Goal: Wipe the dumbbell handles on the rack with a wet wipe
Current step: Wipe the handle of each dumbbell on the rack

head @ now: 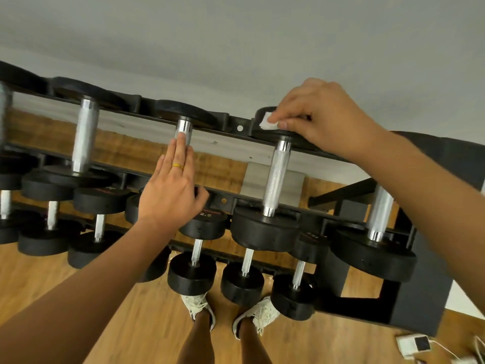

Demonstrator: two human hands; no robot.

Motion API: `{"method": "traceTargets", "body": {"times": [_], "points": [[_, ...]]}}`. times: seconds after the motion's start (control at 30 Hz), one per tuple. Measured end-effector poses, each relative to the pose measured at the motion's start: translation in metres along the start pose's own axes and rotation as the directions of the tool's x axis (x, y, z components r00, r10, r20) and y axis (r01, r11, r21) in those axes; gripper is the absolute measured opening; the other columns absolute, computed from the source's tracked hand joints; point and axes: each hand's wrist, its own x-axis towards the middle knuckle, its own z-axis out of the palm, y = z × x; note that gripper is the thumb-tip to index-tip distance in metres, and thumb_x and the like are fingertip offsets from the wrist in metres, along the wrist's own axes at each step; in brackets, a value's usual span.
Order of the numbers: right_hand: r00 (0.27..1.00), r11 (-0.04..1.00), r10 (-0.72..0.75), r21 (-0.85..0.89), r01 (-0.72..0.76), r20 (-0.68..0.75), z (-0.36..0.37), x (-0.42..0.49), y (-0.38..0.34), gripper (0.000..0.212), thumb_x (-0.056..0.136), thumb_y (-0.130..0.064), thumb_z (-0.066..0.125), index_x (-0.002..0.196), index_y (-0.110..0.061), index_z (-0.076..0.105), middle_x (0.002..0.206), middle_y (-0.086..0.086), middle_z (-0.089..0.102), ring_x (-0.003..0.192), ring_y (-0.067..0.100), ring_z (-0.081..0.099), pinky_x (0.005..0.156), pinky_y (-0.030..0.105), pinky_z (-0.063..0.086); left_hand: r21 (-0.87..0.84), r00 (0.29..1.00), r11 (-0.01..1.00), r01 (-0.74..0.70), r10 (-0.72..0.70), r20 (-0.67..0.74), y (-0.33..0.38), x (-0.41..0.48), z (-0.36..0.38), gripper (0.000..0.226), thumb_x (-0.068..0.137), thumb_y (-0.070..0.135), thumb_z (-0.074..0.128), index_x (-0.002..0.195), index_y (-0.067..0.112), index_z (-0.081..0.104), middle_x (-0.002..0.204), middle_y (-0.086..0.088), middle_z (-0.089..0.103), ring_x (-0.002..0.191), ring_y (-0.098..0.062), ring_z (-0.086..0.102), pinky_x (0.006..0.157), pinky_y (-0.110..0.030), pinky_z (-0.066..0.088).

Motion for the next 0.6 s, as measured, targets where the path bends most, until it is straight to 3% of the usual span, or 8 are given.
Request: {"method": "traceTargets", "body": {"times": [0.07, 0.23, 0.43, 0.5, 0.6], "points": [[0.988, 0.997, 0.064, 0.039, -0.059, -0.144, 0.004, -0.032, 0.004, 0.019, 0.091, -0.019, 0.071, 0.109, -0.019, 0.077, 0.103, 0.001, 0.074, 0.091, 0.019, 0.059, 0.077, 0.024, 0.039, 0.011, 1.0, 1.0, 0.002, -0.002, -0.002, 0.0, 0.0, 0.001, 0.082, 0.101, 0.042, 0.053, 0.162, -0.001, 0.017, 0.171, -0.02, -0.004, 0.159, -0.03, 0.002, 0.125, -0.044, 0.012], [0.893, 0.942, 0.262, 0.299, -0.154, -0.365, 0.029, -0.063, 0.002, 0.02, 0.09, -0.01, 0.073, 0.109, -0.013, 0.076, 0.107, -0.003, 0.07, 0.101, 0.012, 0.065, 0.09, 0.021, 0.05, 0.03, 1.0, 0.999, 0.014, -0.014, 0.002, 0.001, 0.001, 0.0, 0.083, 0.101, 0.043, 0.053, 0.162, 0.0, 0.017, 0.171, -0.019, -0.003, 0.158, -0.03, 0.002, 0.122, -0.041, 0.01], [0.678, 0.83, 0.538, 0.454, -0.324, -0.5, 0.056, -0.085, -0.007, 0.018, 0.093, -0.008, 0.069, 0.11, -0.011, 0.075, 0.111, 0.004, 0.072, 0.106, 0.01, 0.065, 0.086, 0.011, 0.048, 0.037, 1.0, 0.999, 0.021, -0.021, 0.021, 0.003, 0.0, -0.004, 0.083, 0.101, 0.043, 0.055, 0.162, 0.0, 0.018, 0.171, -0.019, -0.001, 0.158, -0.028, 0.002, 0.12, -0.04, 0.014], [0.666, 0.859, 0.495, 0.429, -0.279, -0.557, 0.061, -0.082, -0.008, 0.02, 0.093, -0.007, 0.068, 0.112, -0.009, 0.075, 0.114, 0.006, 0.073, 0.11, 0.013, 0.066, 0.093, 0.02, 0.052, 0.041, 1.0, 0.999, 0.024, -0.025, 0.017, 0.003, 0.001, -0.003, 0.082, 0.1, 0.043, 0.055, 0.161, 0.0, 0.021, 0.171, -0.019, 0.001, 0.158, -0.029, 0.005, 0.119, -0.041, 0.015], [0.775, 0.966, 0.239, 0.228, -0.126, -0.586, 0.062, -0.067, -0.007, 0.022, 0.095, -0.005, 0.066, 0.116, -0.006, 0.073, 0.119, 0.007, 0.071, 0.119, 0.021, 0.065, 0.106, 0.037, 0.05, 0.05, 0.999, 0.998, 0.023, -0.024, 0.024, 0.004, 0.001, -0.003, 0.081, 0.101, 0.043, 0.054, 0.161, -0.001, 0.022, 0.171, -0.02, 0.0, 0.158, -0.03, 0.005, 0.121, -0.041, 0.015]]}}
